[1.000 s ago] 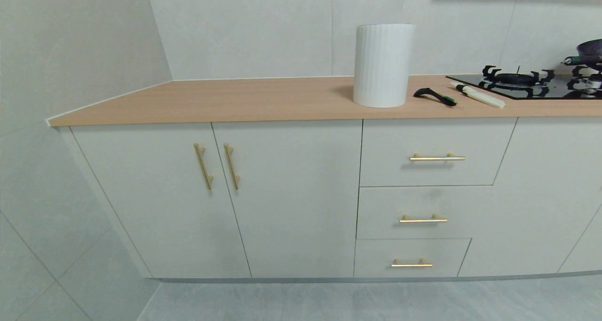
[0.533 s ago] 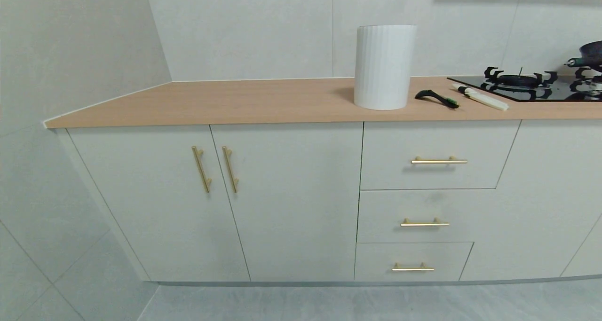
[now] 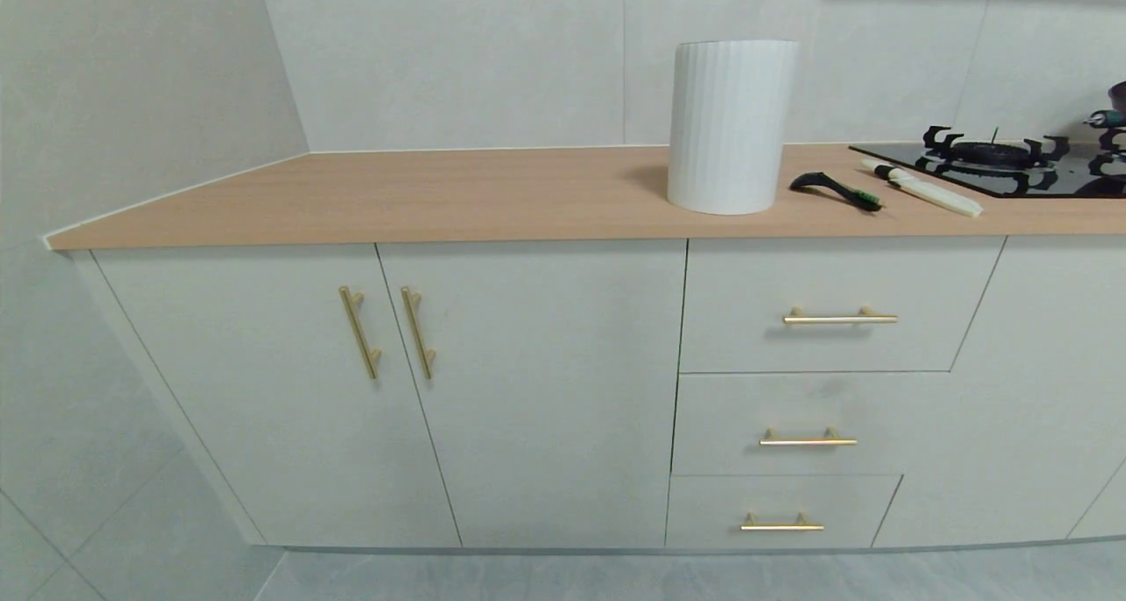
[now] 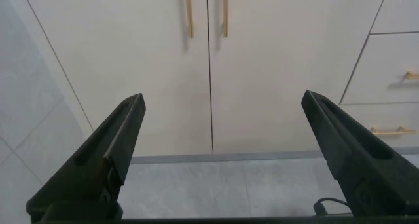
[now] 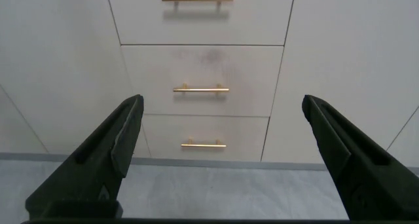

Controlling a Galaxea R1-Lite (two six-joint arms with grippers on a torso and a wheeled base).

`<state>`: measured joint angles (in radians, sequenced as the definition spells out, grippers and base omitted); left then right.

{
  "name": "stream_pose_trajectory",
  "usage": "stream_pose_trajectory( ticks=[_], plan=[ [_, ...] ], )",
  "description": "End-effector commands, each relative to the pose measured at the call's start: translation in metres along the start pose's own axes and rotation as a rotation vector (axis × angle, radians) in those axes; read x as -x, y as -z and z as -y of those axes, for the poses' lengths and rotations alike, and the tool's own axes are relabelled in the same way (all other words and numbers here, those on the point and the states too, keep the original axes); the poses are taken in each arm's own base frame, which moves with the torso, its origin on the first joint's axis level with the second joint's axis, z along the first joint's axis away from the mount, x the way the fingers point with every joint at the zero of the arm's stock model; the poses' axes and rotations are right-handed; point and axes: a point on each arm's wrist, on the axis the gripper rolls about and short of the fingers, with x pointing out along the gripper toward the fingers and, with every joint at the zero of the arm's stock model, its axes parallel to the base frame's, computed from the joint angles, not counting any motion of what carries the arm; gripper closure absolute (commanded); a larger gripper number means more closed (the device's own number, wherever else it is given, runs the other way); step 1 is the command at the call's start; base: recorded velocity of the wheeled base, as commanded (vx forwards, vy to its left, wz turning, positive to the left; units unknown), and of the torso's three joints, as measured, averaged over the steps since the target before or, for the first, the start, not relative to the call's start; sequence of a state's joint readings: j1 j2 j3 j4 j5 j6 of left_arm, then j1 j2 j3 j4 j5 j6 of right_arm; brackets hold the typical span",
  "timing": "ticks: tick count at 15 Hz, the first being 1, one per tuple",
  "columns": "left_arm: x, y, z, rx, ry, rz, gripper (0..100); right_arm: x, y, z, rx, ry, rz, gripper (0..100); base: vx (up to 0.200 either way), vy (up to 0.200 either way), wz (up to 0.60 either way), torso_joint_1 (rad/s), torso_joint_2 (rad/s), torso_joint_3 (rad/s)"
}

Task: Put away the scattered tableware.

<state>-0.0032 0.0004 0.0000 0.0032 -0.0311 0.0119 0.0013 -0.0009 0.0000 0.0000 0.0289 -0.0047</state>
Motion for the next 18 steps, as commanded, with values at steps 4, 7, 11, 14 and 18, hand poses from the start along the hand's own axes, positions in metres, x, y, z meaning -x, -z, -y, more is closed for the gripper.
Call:
stream_pose_trajectory(
  ticks=[4,7,11,14,18],
  plan=[
    [0.0,0.0,0.0,0.0,-0.001,0.001,0,0.0,0.0,0.0,0.026,-0.004,0.001,0,0.0,0.0,0.0,0.0,0.0,0.0],
    [0.0,0.0,0.0,0.0,-0.001,0.001,0,0.004,-0.044,-0.001,-0.017,-0.096,0.058,0,0.0,0.0,0.0,0.0,0.0,0.0],
    [0.0,0.0,0.0,0.0,-0.001,0.001,0,-0.056,-0.087,-0.004,-0.051,-0.21,-0.264,0,0.0,0.0,0.0,0.0,0.0,0.0],
    [0.0,0.0,0.0,0.0,-0.001,0.001,0,-0.121,-0.095,-0.008,-0.058,-0.211,-0.506,0,0.0,0.0,0.0,0.0,0.0,0.0],
    [0.0,0.0,0.0,0.0,-0.001,0.001,0,-0.231,-0.057,-0.015,-0.068,-0.194,-0.712,0,0.0,0.0,0.0,0.0,0.0,0.0]
  ],
)
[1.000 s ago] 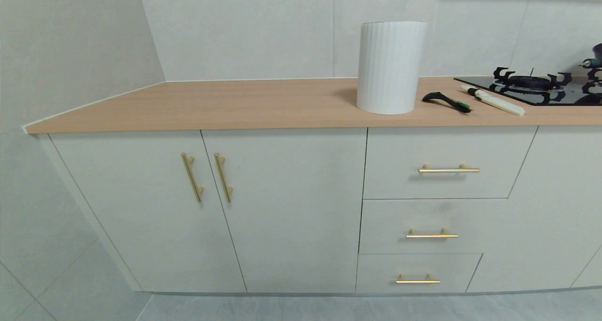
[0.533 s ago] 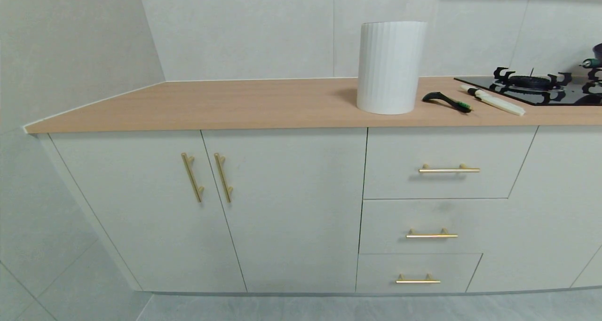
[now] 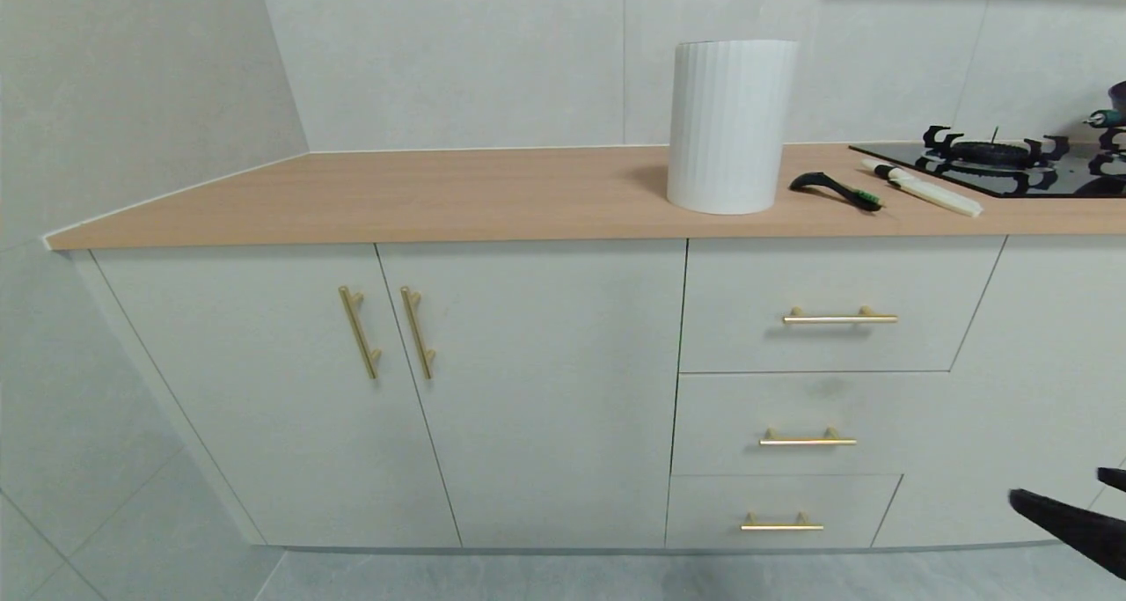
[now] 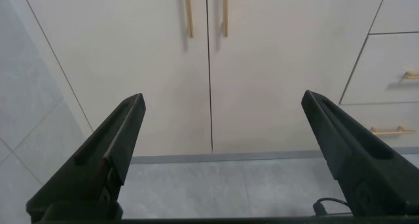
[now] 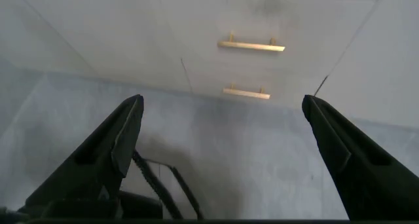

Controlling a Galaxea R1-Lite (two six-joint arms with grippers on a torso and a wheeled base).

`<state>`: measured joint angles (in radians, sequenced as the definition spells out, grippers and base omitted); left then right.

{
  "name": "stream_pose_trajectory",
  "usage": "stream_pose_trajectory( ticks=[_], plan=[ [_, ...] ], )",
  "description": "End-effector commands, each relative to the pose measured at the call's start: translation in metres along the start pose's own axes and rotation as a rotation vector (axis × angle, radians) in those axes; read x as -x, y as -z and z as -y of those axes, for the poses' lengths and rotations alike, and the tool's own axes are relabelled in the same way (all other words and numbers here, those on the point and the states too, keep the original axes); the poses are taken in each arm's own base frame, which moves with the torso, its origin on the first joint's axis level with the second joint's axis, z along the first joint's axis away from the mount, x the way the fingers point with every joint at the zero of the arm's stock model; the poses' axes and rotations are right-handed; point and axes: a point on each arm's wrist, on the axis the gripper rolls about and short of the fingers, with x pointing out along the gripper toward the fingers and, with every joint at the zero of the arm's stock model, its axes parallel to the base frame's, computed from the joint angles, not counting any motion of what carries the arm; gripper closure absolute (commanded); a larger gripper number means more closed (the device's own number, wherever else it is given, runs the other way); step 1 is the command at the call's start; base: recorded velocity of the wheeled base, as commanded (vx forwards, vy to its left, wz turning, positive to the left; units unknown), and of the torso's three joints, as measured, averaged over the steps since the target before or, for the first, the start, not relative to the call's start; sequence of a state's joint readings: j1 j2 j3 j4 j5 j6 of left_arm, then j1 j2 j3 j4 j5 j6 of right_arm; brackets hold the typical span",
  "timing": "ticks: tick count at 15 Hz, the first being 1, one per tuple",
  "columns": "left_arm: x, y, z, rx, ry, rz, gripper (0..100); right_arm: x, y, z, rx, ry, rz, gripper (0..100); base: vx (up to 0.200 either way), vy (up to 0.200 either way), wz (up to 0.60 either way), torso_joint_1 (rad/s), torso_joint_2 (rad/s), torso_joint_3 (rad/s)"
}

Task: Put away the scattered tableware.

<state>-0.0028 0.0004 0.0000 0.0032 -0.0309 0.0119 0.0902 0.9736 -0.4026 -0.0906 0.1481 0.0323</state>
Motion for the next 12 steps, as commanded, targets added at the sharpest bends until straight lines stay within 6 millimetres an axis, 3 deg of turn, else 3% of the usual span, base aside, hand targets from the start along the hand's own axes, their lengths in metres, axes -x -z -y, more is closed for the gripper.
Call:
stream_pose_trajectory(
  ticks=[1,5,8,12],
  plan=[
    [0.0,0.0,0.0,0.0,0.0,0.001,0,-0.128,-0.01,0.018,-0.034,0.008,-0.238,0,0.0,0.0,0.0,0.0,0.0,0.0],
    [0.0,0.0,0.0,0.0,0.0,0.001,0,-0.204,0.023,0.031,-0.035,0.061,-0.298,0,0.0,0.0,0.0,0.0,0.0,0.0],
    [0.0,0.0,0.0,0.0,0.002,0.001,0,-0.252,0.052,0.041,-0.021,0.144,-0.212,0,0.0,0.0,0.0,0.0,0.0,0.0],
    [0.0,0.0,0.0,0.0,0.0,0.001,0,-0.294,0.073,0.049,-0.007,0.233,-0.114,0,0.0,0.0,0.0,0.0,0.0,0.0]
  ],
)
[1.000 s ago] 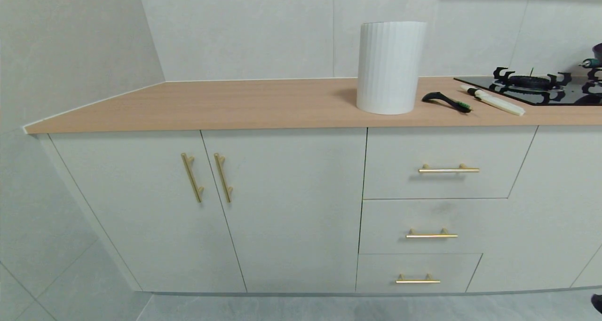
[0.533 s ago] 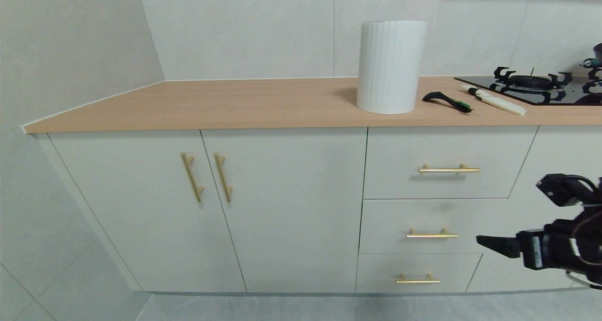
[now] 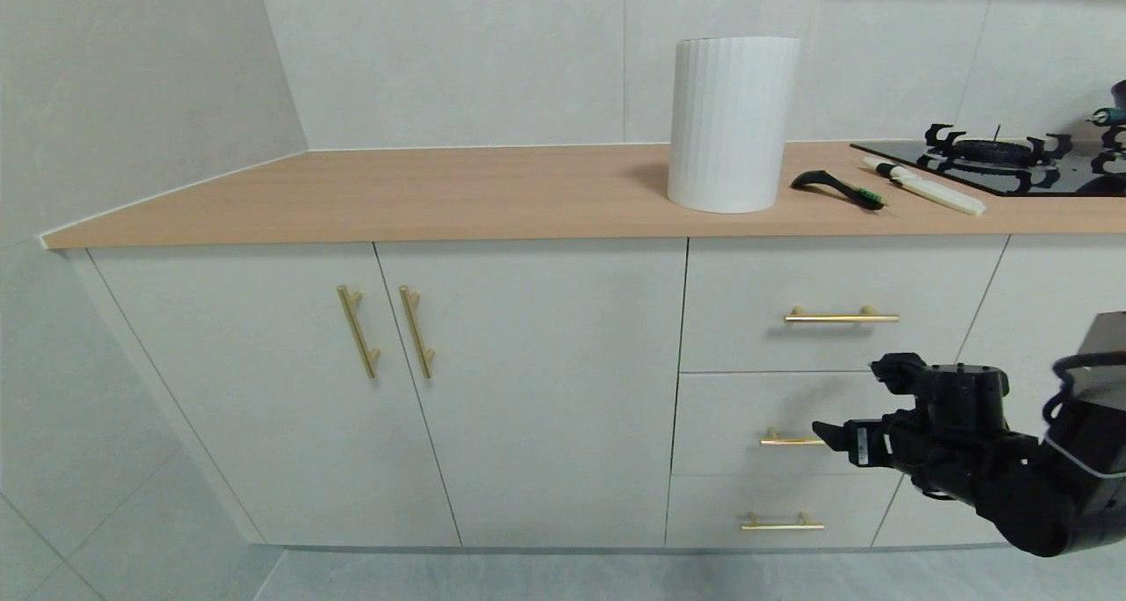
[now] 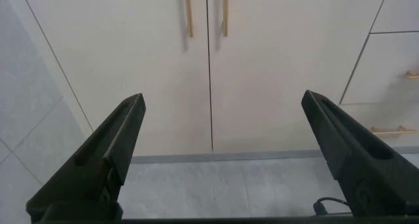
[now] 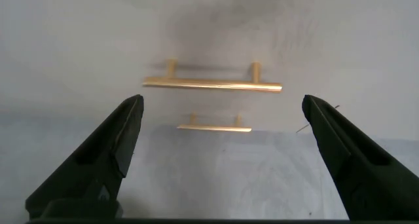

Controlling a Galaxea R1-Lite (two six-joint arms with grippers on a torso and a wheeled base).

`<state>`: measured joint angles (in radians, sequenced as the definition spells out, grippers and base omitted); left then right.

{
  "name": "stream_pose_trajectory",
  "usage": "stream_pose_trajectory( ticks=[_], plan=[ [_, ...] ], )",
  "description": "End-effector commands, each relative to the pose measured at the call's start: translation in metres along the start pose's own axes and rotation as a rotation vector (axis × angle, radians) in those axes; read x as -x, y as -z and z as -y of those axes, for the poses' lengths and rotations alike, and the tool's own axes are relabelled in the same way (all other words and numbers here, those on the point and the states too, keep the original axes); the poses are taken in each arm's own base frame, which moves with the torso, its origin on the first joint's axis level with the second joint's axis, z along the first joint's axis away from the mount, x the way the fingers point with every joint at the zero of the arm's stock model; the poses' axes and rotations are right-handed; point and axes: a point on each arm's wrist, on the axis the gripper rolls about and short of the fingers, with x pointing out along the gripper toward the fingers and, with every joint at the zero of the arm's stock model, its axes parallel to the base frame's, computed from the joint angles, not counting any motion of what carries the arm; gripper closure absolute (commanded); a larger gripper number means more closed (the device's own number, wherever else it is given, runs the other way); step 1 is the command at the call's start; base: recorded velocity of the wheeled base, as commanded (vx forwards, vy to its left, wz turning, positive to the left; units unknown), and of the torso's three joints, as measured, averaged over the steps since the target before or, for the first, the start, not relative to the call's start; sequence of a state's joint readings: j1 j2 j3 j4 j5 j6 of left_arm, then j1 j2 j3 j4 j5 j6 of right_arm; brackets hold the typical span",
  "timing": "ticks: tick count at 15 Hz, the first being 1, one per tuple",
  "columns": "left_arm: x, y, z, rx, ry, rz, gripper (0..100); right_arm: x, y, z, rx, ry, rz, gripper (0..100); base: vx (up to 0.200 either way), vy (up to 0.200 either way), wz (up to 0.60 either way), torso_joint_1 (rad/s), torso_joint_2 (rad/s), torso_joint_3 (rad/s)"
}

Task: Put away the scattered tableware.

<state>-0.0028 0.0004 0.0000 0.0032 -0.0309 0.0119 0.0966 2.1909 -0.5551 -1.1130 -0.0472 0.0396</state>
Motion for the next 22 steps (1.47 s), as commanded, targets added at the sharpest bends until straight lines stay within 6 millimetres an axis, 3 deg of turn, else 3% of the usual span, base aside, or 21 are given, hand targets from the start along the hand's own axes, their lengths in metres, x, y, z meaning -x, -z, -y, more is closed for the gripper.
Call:
stream_pose_trajectory(
  ticks=[1,12,17,22],
  plan=[
    [0.0,0.0,0.0,0.0,0.0,0.001,0,-0.04,0.036,0.0,0.003,0.05,-0.073,0,0.0,0.0,0.0,0.0,0.0,0.0],
    [0.0,0.0,0.0,0.0,0.0,0.001,0,-0.086,0.037,-0.003,-0.042,0.126,0.046,0,0.0,0.0,0.0,0.0,0.0,0.0],
    [0.0,0.0,0.0,0.0,0.0,0.001,0,-0.096,0.042,-0.003,-0.038,0.151,0.044,0,0.0,0.0,0.0,0.0,0.0,0.0],
    [0.0,0.0,0.0,0.0,0.0,0.001,0,-0.089,0.052,-0.003,0.005,0.16,-0.035,0,0.0,0.0,0.0,0.0,0.0,0.0]
  ],
)
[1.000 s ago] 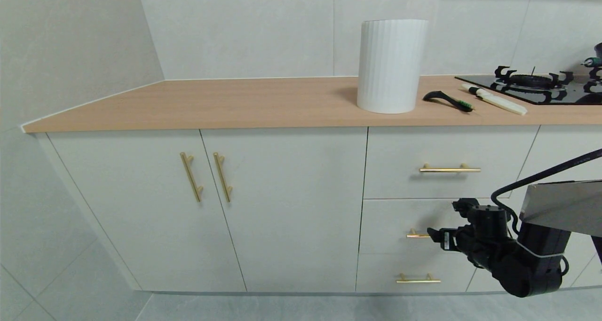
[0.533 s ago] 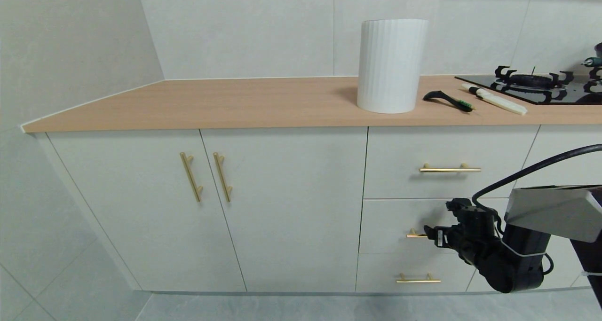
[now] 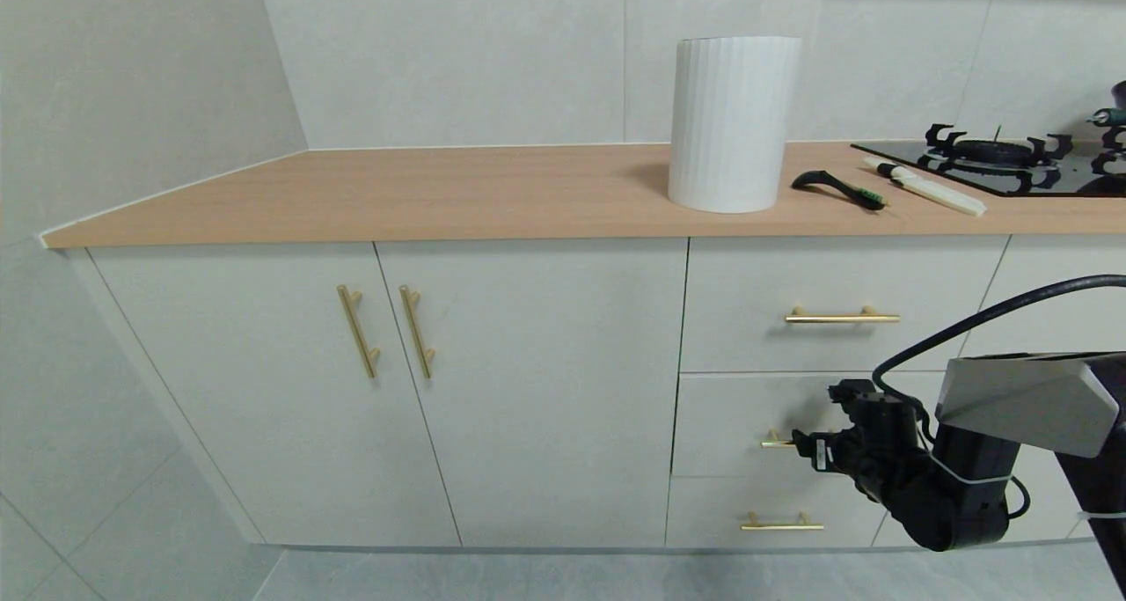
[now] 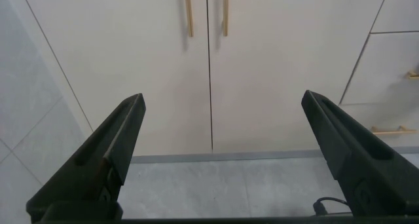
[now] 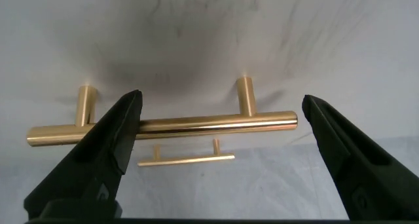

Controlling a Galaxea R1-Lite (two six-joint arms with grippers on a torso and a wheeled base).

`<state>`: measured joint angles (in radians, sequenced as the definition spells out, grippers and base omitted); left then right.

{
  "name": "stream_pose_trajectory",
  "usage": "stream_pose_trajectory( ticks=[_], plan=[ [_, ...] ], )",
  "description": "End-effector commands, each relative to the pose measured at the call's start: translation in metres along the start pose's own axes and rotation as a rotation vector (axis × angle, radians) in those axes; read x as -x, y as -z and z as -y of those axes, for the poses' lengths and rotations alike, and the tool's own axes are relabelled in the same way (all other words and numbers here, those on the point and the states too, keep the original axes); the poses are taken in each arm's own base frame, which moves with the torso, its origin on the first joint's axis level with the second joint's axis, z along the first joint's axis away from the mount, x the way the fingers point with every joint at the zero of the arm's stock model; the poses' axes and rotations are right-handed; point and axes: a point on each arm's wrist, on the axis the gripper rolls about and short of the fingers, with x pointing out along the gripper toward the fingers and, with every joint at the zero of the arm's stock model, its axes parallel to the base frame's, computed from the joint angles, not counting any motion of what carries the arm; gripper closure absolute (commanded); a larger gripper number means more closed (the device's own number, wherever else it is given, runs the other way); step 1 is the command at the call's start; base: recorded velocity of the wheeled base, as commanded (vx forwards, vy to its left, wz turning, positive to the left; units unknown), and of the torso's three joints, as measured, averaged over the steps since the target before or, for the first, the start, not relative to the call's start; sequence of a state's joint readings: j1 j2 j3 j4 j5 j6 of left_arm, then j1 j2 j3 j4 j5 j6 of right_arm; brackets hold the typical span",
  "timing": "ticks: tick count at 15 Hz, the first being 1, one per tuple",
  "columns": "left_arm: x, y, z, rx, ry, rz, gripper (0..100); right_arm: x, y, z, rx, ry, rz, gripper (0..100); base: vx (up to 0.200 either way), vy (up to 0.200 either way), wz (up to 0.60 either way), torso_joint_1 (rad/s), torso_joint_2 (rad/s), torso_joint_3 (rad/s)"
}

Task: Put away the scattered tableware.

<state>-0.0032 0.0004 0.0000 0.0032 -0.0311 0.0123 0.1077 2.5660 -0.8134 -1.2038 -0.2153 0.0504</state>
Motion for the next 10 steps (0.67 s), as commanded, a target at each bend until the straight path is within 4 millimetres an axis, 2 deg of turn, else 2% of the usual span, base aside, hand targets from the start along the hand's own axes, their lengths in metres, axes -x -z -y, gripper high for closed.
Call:
stream_pose_trajectory(
  ticks=[1,4,5,6,8,9,10],
  plan=[
    [0.0,0.0,0.0,0.0,-0.001,0.001,0,0.003,0.003,0.001,0.011,0.001,-0.023,0,0.0,0.0,0.0,0.0,0.0,0.0],
    [0.0,0.0,0.0,0.0,0.001,0.001,0,0.005,0.003,0.001,0.014,0.0,-0.026,0,0.0,0.0,0.0,0.0,0.0,0.0],
    [0.0,0.0,0.0,0.0,-0.001,0.001,0,0.011,0.001,0.002,0.015,0.0,-0.032,0,0.0,0.0,0.0,0.0,0.0,0.0],
    [0.0,0.0,0.0,0.0,-0.001,0.001,0,0.023,-0.003,0.004,0.02,-0.002,-0.045,0,0.0,0.0,0.0,0.0,0.0,0.0],
    [0.0,0.0,0.0,0.0,-0.001,0.001,0,0.063,-0.015,0.006,0.046,-0.033,-0.118,0,0.0,0.0,0.0,0.0,0.0,0.0],
    [0.0,0.0,0.0,0.0,-0.001,0.001,0,0.077,-0.024,0.007,0.049,-0.052,-0.128,0,0.0,0.0,0.0,0.0,0.0,0.0],
    [0.0,0.0,0.0,0.0,0.001,0.001,0,0.102,-0.039,0.01,0.05,-0.083,-0.13,0,0.0,0.0,0.0,0.0,0.0,0.0]
  ],
)
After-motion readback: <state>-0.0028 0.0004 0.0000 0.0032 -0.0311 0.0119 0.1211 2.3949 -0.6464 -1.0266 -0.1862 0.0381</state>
